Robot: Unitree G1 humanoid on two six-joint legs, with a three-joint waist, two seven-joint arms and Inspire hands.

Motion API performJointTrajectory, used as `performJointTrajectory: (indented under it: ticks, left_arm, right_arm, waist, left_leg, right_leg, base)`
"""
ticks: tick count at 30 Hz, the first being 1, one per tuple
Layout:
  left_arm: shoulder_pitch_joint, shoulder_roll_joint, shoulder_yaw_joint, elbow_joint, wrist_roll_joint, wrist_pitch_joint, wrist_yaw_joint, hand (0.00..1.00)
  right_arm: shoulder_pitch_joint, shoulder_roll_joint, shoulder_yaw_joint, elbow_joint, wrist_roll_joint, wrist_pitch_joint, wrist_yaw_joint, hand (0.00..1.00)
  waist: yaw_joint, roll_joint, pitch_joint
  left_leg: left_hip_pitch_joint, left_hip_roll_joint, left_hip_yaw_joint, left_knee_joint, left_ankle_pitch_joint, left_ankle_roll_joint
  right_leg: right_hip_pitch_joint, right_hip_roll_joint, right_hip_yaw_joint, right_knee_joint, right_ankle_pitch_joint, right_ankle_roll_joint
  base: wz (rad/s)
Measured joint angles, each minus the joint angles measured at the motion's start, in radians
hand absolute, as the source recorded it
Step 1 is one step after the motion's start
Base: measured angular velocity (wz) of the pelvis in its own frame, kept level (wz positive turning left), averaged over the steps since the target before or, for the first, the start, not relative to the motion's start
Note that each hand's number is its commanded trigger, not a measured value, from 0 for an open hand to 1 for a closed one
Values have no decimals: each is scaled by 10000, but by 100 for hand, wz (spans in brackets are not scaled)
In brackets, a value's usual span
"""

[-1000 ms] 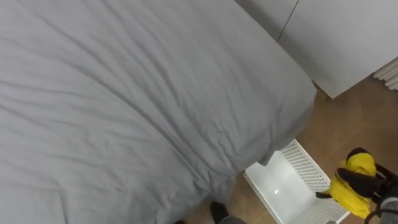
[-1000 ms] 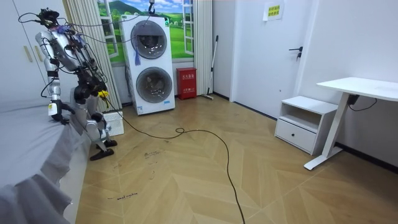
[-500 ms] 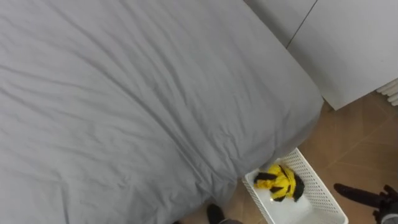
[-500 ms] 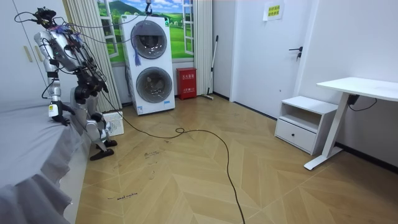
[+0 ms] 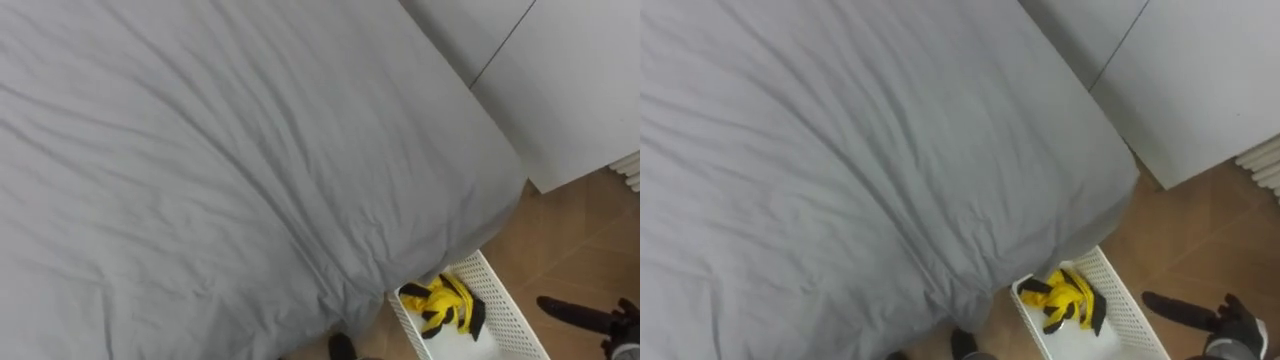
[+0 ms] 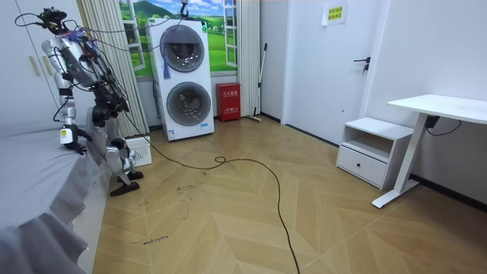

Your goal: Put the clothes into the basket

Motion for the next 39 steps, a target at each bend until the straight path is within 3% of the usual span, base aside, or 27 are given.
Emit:
performJointTrajectory:
  ticks: [9,16,25,32,39]
  left_arm:
    - [193,41,135,-93,496,-35,0,0]
    - [381,-45,121,-318,972,-62,50,0]
    - [460,-842,555,-390,1164,-181,1357,0]
    - [1043,-1363,1375,-698,1183,-761,1991,0]
    - [1262,-1707,1793,-796,1189,-897,2123,0]
  right_arm:
    - [850,334,-96,-1023,560,-7,136,0]
    - [1682,1406,726,-1699,938,4,642,0]
    - [1982,2536,1949,-1596,913,292,1384,0]
    - [2553,2598,2333,-847,823,-23,1323,0]
    - [3059,2782,2247,-826,997,-181,1088,0]
  waist:
    - [228,-242,-50]
    - [533,-451,-193]
    - [1334,-686,-371]
    - [1661,-749,-382]
    - [1795,-737,-378]
  left_leg:
    - [842,-7,-325,-81,-3,-5]
    - [2024,-146,-1096,-428,39,-65]
    - [2945,-382,-1987,-603,36,-60]
    - [3390,-522,-2422,-748,24,-65]
    - [3706,-689,-2940,-757,-54,-82]
  right_leg:
    - [1137,-18,-339,-547,-7,-31]
    - [2827,-153,-1148,-1294,-2,-34]
    - [4345,-312,-1957,-2030,-33,59]
    - [5048,-365,-2345,-2261,-110,88]
    - [5561,-431,-2797,-2444,-264,122]
  base:
    - [11]
    - [34]
    - [31]
    - [19]
    - [20]
